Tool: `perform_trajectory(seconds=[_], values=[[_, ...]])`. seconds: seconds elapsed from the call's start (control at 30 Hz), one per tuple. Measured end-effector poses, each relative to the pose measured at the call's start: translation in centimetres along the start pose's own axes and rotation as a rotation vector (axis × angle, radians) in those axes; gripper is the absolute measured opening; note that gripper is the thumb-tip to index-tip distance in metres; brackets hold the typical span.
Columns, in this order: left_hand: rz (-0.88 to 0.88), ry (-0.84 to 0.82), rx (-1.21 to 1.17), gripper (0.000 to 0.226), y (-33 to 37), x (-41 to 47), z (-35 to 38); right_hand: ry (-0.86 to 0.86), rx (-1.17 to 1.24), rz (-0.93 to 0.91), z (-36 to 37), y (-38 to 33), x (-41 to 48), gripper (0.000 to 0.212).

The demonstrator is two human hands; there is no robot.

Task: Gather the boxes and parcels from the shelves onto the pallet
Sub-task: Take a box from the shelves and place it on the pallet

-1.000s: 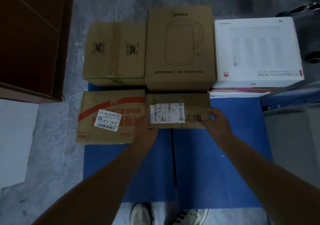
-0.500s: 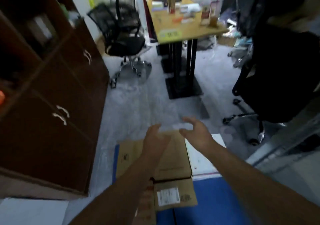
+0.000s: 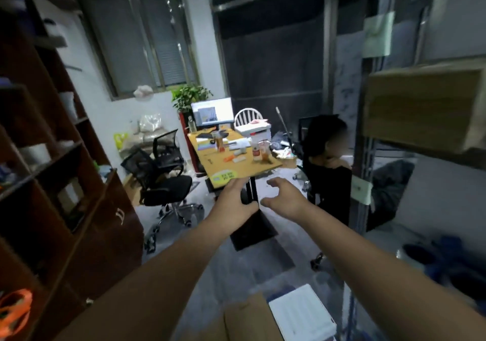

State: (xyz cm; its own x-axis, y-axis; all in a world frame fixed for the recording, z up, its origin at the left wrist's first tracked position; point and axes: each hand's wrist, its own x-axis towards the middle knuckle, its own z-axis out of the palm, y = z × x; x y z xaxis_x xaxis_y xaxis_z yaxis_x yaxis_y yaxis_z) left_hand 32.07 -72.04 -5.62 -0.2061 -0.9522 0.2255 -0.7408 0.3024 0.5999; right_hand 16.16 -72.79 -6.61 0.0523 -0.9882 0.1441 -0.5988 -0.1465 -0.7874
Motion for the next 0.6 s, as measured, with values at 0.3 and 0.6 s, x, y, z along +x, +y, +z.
perform_trajectory(seconds=[0.3, 0.6], values=[[0.379, -0.279, -0.018, 0.067, 8.0, -5.0, 1.1, 0.291, -0.35, 0.309, -7.1, -0.1, -15.7, 0.052], [0.71, -0.552, -0.132, 0.068, 22.0, -18.0, 6.9, 0.514, -0.559, 0.72, -15.0, -0.8, -38.5, 0.067]])
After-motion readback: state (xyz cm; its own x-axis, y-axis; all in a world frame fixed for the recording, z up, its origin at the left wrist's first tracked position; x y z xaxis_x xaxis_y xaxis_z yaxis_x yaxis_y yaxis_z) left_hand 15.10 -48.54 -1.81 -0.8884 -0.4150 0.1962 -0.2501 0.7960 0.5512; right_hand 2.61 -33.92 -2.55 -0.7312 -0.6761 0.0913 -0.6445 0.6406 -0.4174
